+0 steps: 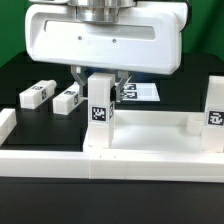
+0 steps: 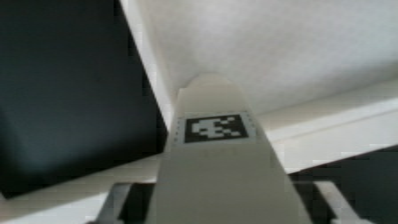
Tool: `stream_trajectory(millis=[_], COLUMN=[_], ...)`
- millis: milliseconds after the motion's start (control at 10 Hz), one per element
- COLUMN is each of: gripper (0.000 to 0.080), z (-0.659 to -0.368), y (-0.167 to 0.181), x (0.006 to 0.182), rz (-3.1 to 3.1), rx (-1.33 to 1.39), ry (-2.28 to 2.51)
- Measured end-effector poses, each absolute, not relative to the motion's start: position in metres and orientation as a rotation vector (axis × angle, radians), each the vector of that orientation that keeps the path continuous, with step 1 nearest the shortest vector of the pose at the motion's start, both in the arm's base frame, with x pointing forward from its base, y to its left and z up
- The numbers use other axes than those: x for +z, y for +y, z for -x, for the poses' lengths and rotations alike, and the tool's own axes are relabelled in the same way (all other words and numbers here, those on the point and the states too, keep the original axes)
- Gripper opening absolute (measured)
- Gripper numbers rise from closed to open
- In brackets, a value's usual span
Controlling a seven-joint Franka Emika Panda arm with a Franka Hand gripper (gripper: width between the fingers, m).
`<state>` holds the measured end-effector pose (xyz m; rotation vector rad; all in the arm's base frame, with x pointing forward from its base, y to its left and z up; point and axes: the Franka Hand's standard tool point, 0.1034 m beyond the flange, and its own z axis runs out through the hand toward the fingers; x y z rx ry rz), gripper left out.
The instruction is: Assemble desk
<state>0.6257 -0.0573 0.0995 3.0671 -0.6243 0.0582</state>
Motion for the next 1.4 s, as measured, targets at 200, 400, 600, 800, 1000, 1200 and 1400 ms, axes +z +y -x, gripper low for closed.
stream_trajectory(millis=[200, 400, 600, 800, 1000, 1200, 1400], gripper=[0.0308, 0.0386, 0.0558, 0.0628, 0.0647, 0.0649, 0.0649], z=[-0.624, -0.624, -0.623, -0.613, -0.593, -0.588, -0.588], y=[-0.059, -0.059, -0.059, -0.054, -0.041, -0.031, -0.031], x=[0.1, 0.099, 0.1, 0.111, 0.122, 0.12, 0.12], rz=[-3.051, -3.045, -3.046, -3.046, -3.033, -3.028, -3.03], rx=[0.05, 0.046, 0.047, 0.047, 0.023, 0.026, 0.025], ry=[-0.695, -0.726, -0.728, -0.779, -0.959, -1.002, -0.994])
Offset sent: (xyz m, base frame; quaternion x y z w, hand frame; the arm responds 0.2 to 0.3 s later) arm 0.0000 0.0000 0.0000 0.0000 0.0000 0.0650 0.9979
